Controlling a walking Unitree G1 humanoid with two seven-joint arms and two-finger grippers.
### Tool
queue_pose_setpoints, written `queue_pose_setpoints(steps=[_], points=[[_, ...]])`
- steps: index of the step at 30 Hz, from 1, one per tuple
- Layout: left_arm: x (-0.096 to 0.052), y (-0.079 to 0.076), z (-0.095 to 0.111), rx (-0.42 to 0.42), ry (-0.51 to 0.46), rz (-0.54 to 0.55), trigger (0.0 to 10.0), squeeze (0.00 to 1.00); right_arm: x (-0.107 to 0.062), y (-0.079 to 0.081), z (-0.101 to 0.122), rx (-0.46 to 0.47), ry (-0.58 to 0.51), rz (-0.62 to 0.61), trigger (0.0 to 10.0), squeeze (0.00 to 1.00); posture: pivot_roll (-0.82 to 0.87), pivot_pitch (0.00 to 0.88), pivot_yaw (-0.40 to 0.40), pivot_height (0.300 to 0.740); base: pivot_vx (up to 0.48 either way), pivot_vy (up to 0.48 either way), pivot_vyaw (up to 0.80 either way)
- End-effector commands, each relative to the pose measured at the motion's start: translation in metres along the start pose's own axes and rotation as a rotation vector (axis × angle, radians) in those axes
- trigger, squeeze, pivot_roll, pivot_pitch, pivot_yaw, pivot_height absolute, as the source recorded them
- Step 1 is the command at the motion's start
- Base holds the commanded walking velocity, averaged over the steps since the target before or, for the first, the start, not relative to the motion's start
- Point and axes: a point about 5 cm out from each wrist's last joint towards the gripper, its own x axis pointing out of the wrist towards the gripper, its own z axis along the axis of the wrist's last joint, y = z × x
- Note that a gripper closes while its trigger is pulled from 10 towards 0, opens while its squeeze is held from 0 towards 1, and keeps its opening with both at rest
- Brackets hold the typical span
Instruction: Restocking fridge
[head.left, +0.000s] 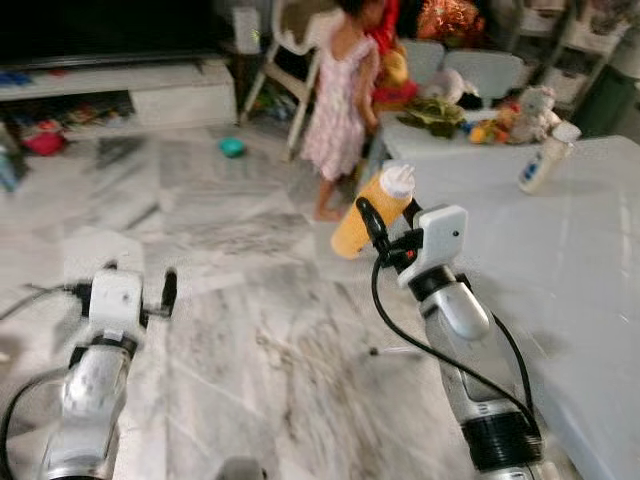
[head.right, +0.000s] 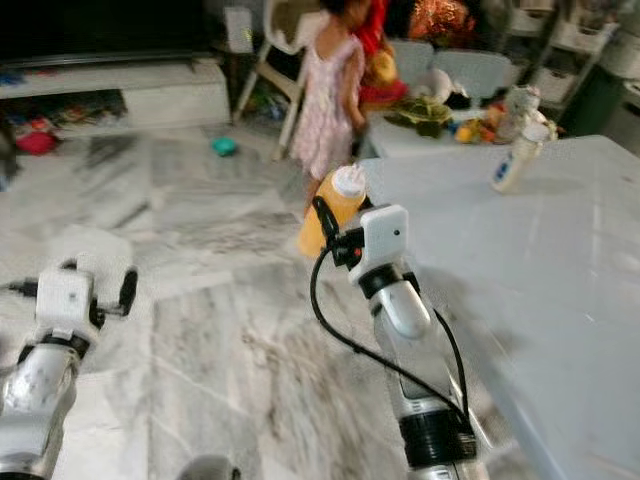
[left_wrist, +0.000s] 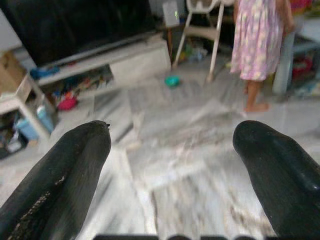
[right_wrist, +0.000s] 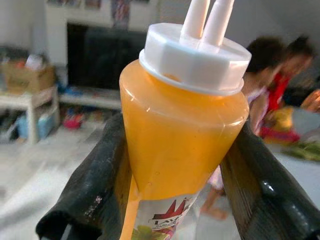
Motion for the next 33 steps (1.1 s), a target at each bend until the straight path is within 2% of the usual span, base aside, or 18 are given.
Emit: queue_pose_setpoints(steps=[1, 6, 9, 11, 13, 16, 19, 24, 33], points=[[-0.002, -0.004, 0.000, 0.005, -0.004, -0.019, 10.0, 0.00, -0.002, -0.002, 0.001, -0.006, -0.002, -0.002, 10.0, 0.00, 0.09, 0.000, -0.058, 0.740, 0.000, 0.000, 0.79], [0.000, -0.013, -0.002, -0.040, -0.011, 0.005, 10.0, 0.00, -0.012, 0.002, -0.014, -0.024, 0.057, 0.025, 10.0, 0.00, 0.09, 0.000, -0.075, 0.740, 0.000, 0.000, 0.79], [0.000, -0.015, -0.001, -0.045, -0.017, 0.001, 10.0, 0.00, -0.013, 0.002, -0.015, -0.030, 0.064, 0.025, 10.0, 0.00, 0.10, 0.000, -0.084, 0.740, 0.000, -0.099, 0.79], [0.000, -0.017, 0.000, -0.056, -0.023, 0.010, 10.0, 0.00, -0.017, -0.001, -0.017, -0.041, 0.075, 0.018, 10.0, 0.00, 0.09, 0.000, -0.096, 0.740, 0.259, -0.307, 0.79], [-0.004, -0.020, -0.003, -0.076, -0.012, 0.019, 10.0, 0.00, -0.026, -0.012, -0.022, -0.058, 0.110, -0.027, 10.0, 0.00, 0.08, 0.000, -0.109, 0.740, 0.259, -0.311, 0.79], [-0.007, -0.019, -0.009, -0.092, 0.013, 0.029, 10.0, 0.00, -0.031, -0.012, -0.026, -0.055, 0.125, -0.036, 10.0, 0.00, 0.08, 0.000, -0.092, 0.740, 0.170, -0.187, 0.79], [-0.005, -0.021, -0.010, -0.075, 0.017, 0.014, 10.0, 0.00, -0.030, -0.010, -0.029, -0.072, 0.124, -0.033, 10.0, 0.00, 0.07, 0.000, -0.082, 0.740, 0.000, 0.000, 0.79], [0.006, -0.021, -0.002, -0.078, -0.010, 0.016, 10.0, 0.00, -0.023, -0.007, -0.023, -0.073, 0.093, -0.019, 10.0, 0.00, 0.06, 0.000, -0.077, 0.740, 0.000, 0.000, 0.79], [0.008, -0.022, -0.001, -0.081, -0.018, 0.020, 10.0, 0.00, -0.015, -0.013, -0.020, -0.075, 0.079, -0.021, 10.0, 0.00, 0.07, 0.000, -0.080, 0.740, 0.000, 0.000, 0.79]])
